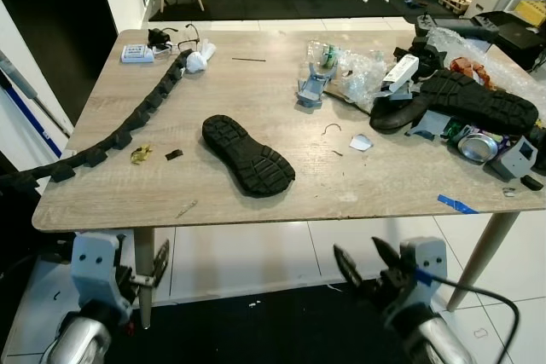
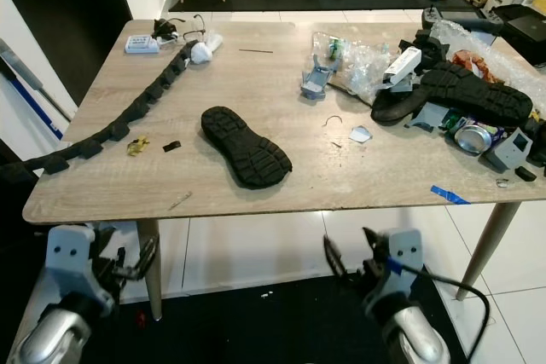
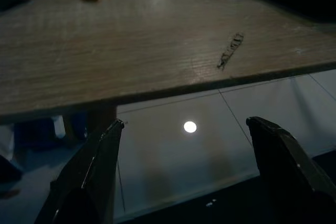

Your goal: Picking trash to rubbish bin

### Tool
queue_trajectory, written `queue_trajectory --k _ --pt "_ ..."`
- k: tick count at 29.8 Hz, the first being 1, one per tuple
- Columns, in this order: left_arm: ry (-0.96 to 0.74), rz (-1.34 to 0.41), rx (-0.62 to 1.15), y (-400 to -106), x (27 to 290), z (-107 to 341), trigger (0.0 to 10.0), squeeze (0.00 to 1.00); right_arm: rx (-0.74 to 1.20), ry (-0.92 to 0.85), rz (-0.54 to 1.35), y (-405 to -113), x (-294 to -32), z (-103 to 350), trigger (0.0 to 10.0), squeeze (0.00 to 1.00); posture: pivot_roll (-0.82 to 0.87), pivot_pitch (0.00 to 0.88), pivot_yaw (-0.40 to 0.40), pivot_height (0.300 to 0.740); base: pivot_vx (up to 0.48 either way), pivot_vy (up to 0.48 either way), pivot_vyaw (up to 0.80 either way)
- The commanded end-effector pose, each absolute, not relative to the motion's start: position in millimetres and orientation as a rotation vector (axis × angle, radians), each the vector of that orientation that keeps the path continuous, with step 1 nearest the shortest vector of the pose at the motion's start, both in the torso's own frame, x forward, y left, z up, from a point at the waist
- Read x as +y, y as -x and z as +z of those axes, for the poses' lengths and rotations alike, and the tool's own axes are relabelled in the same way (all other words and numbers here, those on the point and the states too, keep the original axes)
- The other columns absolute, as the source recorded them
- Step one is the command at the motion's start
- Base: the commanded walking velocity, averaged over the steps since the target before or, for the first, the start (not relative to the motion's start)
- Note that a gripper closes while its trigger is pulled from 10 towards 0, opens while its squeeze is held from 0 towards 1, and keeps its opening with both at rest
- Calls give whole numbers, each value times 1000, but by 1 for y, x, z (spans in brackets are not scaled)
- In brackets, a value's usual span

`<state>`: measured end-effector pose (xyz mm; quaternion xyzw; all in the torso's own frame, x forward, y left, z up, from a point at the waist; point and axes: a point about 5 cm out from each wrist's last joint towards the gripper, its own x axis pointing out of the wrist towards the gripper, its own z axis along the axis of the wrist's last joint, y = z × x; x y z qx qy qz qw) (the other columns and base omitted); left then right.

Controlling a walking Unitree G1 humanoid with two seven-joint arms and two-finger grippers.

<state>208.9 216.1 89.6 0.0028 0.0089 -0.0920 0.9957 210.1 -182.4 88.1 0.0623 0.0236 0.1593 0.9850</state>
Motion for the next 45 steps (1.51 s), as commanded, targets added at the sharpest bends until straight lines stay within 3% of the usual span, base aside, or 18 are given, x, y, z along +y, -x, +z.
queue_trajectory --k 1,10,16,27,45 --pt "7 -221 20 -206 213 97 10000 0 38 -123 330 -209 -179 99 10000 0 15 153 -1 740 0 0 0" --pt "13 -163 -98 -237 208 131 10000 0 -127 -52 278 -248 -174 141 10000 0 13 141 -1 740 0 0 0" --pt "-34 -103 -66 -255 203 129 10000 0 -105 24 283 -271 -161 139 10000 0 18 142 -6 740 0 0 0" --pt "-59 -11 -69 -264 201 129 10000 0 -86 5 297 -283 -148 133 10000 0 17 148 -7 740 0 0 0" --pt "-72 -31 -77 -271 194 130 10000 0 -82 10 308 -286 -144 130 10000 0 14 143 -10 740 58 0 0"
